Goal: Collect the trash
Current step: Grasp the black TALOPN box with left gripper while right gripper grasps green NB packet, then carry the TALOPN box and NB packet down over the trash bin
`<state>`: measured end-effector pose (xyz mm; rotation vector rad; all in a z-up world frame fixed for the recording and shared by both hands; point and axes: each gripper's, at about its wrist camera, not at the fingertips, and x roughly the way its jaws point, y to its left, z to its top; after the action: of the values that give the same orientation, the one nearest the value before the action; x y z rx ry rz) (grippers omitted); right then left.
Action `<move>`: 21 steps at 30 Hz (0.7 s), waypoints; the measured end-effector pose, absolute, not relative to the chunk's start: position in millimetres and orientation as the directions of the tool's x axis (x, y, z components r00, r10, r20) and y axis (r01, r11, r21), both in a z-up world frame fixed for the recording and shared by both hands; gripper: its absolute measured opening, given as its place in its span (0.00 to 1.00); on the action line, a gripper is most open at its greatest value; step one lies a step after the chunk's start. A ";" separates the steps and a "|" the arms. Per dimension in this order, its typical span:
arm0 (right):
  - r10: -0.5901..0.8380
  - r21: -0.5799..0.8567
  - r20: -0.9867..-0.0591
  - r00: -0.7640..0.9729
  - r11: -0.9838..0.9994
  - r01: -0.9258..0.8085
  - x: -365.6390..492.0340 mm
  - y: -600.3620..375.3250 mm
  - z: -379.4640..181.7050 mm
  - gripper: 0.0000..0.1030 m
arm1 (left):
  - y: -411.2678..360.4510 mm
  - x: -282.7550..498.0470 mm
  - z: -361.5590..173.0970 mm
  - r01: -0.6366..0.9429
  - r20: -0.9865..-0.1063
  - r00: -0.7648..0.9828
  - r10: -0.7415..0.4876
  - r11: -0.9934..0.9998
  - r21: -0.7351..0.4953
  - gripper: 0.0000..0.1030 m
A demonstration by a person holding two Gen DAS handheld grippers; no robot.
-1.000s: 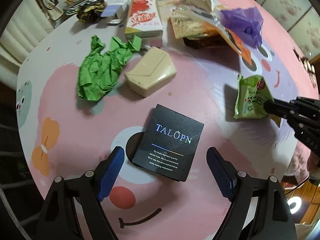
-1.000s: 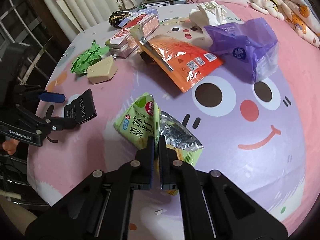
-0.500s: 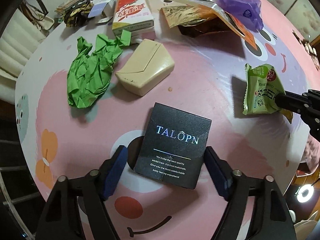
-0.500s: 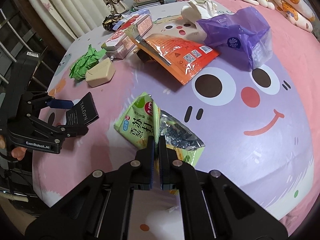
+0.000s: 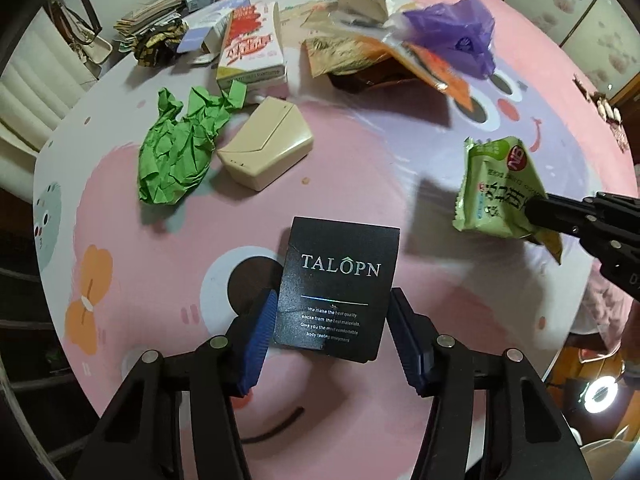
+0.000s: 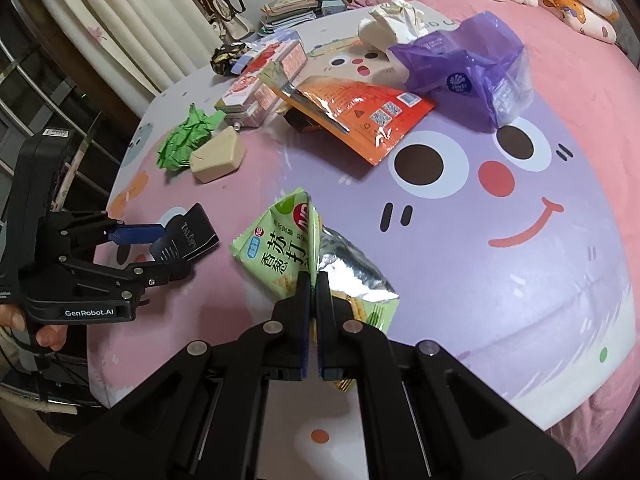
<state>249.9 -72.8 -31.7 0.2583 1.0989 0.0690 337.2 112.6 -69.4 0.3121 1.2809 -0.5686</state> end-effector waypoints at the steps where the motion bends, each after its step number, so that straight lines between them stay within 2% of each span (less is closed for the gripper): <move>1: 0.184 0.241 -0.870 0.458 0.968 0.068 248.0 -72.0 -28.9 0.00 | 112.5 332.9 -65.2 0.557 -0.956 0.185 -0.229 0.826 -0.090 0.54; 13: 0.255 0.275 -0.837 0.484 0.961 -0.031 201.8 -71.4 0.7 0.00 | 113.1 260.3 -15.8 0.467 -0.928 0.275 -0.250 0.879 -0.098 0.53; 21: 0.330 0.327 -0.821 0.466 0.941 -0.091 122.0 -96.4 17.1 0.00 | 81.8 162.7 8.4 0.377 -0.897 0.346 -0.274 0.916 -0.135 0.53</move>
<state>122.0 -96.4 17.1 0.2513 1.0574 0.2617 162.7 81.8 8.4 0.1022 1.1417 -0.4235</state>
